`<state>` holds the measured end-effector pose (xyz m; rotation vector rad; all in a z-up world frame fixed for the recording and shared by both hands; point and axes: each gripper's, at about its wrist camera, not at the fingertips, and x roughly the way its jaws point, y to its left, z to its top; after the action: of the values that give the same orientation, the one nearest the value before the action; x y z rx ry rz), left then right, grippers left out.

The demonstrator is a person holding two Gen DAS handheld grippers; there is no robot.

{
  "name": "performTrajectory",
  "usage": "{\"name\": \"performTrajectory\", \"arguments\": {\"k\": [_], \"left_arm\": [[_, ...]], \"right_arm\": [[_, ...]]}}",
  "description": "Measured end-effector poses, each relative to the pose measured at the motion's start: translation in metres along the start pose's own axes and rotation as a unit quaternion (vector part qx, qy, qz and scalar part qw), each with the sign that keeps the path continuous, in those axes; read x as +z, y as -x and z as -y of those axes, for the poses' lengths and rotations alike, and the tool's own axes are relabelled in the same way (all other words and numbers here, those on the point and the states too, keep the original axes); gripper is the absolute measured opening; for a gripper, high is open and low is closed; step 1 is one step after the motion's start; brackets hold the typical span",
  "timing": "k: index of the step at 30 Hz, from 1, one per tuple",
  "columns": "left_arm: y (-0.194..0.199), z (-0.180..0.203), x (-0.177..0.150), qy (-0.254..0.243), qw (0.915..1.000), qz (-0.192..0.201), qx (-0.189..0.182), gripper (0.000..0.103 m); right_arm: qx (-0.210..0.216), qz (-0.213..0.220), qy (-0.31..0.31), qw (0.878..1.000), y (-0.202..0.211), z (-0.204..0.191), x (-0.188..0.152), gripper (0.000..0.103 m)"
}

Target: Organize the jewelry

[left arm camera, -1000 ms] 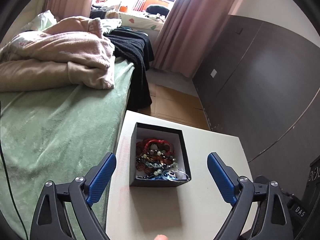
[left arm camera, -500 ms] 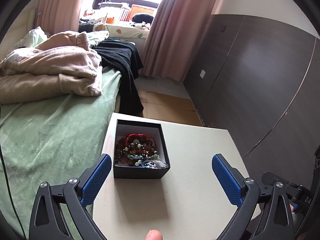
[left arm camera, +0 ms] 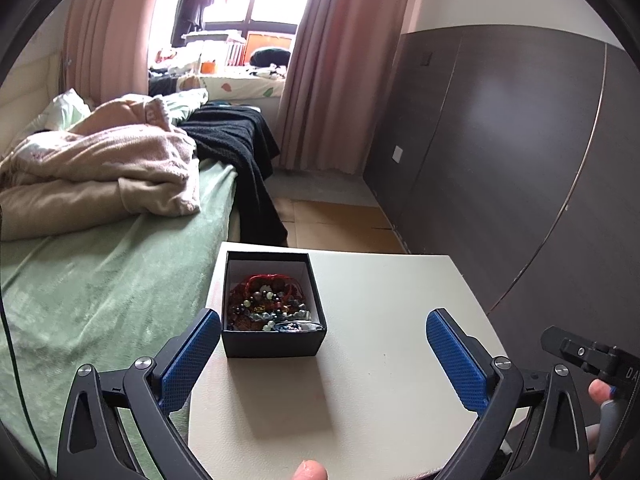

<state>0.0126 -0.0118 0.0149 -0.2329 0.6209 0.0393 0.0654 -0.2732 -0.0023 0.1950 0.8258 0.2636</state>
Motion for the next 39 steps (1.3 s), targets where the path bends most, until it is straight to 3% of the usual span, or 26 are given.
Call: {"name": "performTrajectory", "arguments": {"k": [12, 39], "left_arm": [[0.007, 0.014, -0.007, -0.026, 0.9997, 0.001, 0.001, 0.102], [0.016, 0.013, -0.006, -0.025, 0.9996, 0.013, 0.009, 0.102]], "right_arm": [[-0.004, 0.01, 0.036, 0.999, 0.017, -0.001, -0.003, 0.103], [0.006, 0.006, 0.055, 0.998, 0.021, -0.01, -0.008, 0.103]]}}
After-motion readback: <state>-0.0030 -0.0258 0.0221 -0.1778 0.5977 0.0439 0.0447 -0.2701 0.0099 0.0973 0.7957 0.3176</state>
